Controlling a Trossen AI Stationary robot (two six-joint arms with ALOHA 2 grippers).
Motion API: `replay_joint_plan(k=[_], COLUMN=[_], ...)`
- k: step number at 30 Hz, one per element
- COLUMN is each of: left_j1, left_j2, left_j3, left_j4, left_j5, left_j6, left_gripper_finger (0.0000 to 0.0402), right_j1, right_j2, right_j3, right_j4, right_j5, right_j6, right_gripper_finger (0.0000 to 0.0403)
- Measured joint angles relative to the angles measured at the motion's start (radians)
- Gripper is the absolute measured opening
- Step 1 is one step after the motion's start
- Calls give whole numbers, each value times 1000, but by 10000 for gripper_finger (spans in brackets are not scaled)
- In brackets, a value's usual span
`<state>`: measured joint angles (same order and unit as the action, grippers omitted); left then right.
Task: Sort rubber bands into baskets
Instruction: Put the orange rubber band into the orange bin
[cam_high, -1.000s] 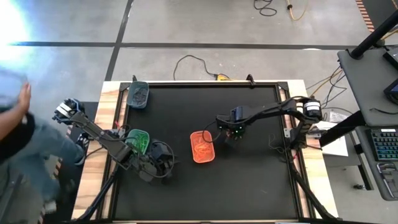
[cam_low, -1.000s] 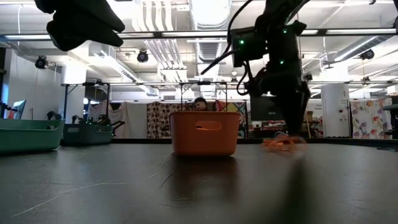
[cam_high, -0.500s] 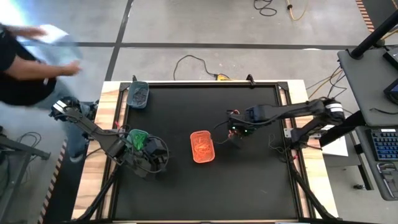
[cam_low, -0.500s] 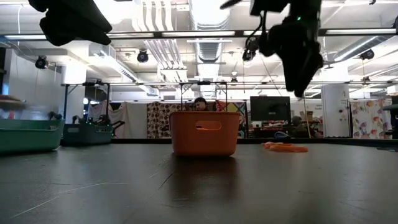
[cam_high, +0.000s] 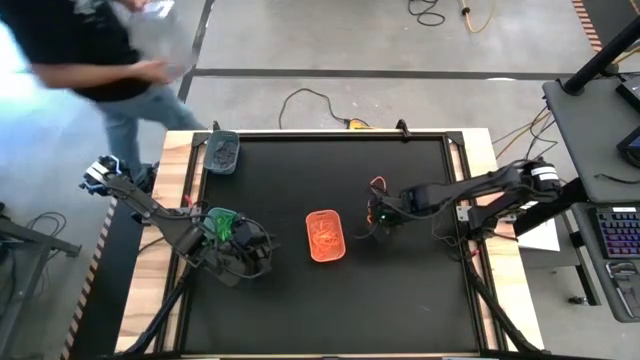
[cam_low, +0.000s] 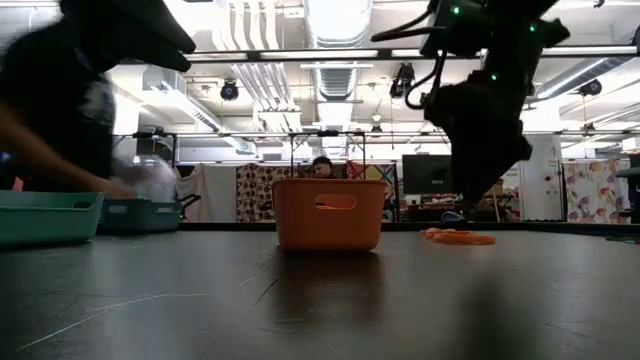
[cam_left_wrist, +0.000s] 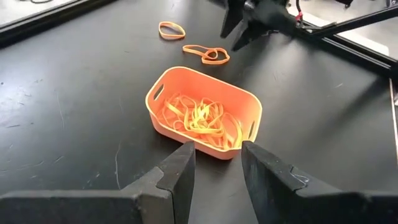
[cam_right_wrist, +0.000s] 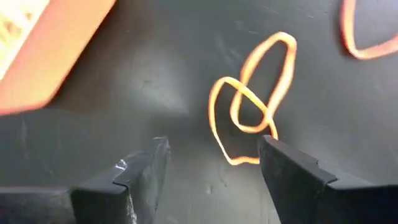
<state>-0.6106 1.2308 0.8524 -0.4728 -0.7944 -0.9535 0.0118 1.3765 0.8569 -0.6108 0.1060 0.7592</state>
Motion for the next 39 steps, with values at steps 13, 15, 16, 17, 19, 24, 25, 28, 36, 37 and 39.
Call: replay_joint_plan(k=[13, 15, 16, 17, 19, 24, 25, 28, 36, 37, 39], left_j1=[25, 38, 45, 54, 87, 160, 171, 204, 258, 260, 260], left_j2=[-22, -22, -22, -22, -23, -21, -21, -22, -22, -22, -22], left_j3=[0, 0, 0, 0, 0, 0, 0, 0, 0, 0, 0], left_j4=[-2, -2, -1, 2, 13, 14, 17, 17, -17, -30, -49], left_j5=[18, 18, 19, 19, 45, 105, 105, 104, 101, 104, 119], left_j6=[28, 26, 5, -23, -49, 4, 16, 41, 62, 86, 167], left_gripper_finger=[117, 117, 117, 117, 116, 116, 116, 116, 116, 116, 115], right_j1=[-47, -69, -79, -89, -107, -158, -165, -177, -180, -180, -181], right_j2=[82, 89, 93, 96, 98, 110, 115, 139, 232, 239, 244], right_j3=[-27, -22, -19, -17, -14, -14, -14, -14, -8, -5, 11], right_j4=[86, 86, 85, 80, 65, 68, 69, 71, 81, 76, 67], right_j5=[204, 189, 173, 153, 118, 70, 70, 70, 82, 83, 85], right_j6=[-63, -61, -60, -60, -38, 2, 2, 1, -18, -30, -69], right_gripper_finger=[182, 181, 181, 181, 184, 191, 191, 181, 99, 82, 43])
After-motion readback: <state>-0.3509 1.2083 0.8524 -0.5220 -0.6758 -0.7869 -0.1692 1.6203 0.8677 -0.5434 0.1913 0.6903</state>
